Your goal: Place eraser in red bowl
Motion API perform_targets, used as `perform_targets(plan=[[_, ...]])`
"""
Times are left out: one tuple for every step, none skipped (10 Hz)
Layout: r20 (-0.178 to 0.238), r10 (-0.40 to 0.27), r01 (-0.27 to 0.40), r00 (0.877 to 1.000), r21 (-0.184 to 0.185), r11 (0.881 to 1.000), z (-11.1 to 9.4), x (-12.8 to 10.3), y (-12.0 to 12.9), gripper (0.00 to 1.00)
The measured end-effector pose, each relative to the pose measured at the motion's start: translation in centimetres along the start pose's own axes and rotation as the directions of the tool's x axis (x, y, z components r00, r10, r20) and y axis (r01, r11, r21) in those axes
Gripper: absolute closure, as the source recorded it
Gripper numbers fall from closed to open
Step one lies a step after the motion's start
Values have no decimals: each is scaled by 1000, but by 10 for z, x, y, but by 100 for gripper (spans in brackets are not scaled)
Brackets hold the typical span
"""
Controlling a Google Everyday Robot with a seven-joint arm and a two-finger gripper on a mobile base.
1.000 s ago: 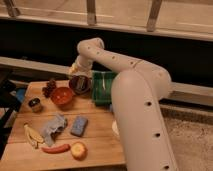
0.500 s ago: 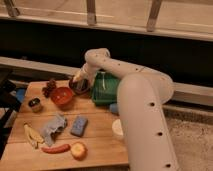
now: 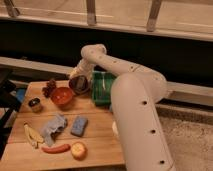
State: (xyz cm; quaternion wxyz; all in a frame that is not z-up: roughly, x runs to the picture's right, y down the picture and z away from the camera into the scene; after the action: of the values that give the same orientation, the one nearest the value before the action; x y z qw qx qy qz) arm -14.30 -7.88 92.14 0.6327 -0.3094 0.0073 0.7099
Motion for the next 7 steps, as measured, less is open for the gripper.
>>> perform_targets(plan=[[-11,10,-10,1000,-9,1000,8,1,-2,27],[-19,20,-20,1000,-16,1000,17,1,-6,27],[-26,29,-30,999,-24,999,25,0,-9,27],[-33,37,-38,999,-31,999,31,-1,-10,27],[-37,44,-46,998,-40,998,37,-4,-9,27],[-39,51,-52,998,-47,998,41,-7,-9,27],[-42,57,-59,997,-49,997,45,-10,-12,27]])
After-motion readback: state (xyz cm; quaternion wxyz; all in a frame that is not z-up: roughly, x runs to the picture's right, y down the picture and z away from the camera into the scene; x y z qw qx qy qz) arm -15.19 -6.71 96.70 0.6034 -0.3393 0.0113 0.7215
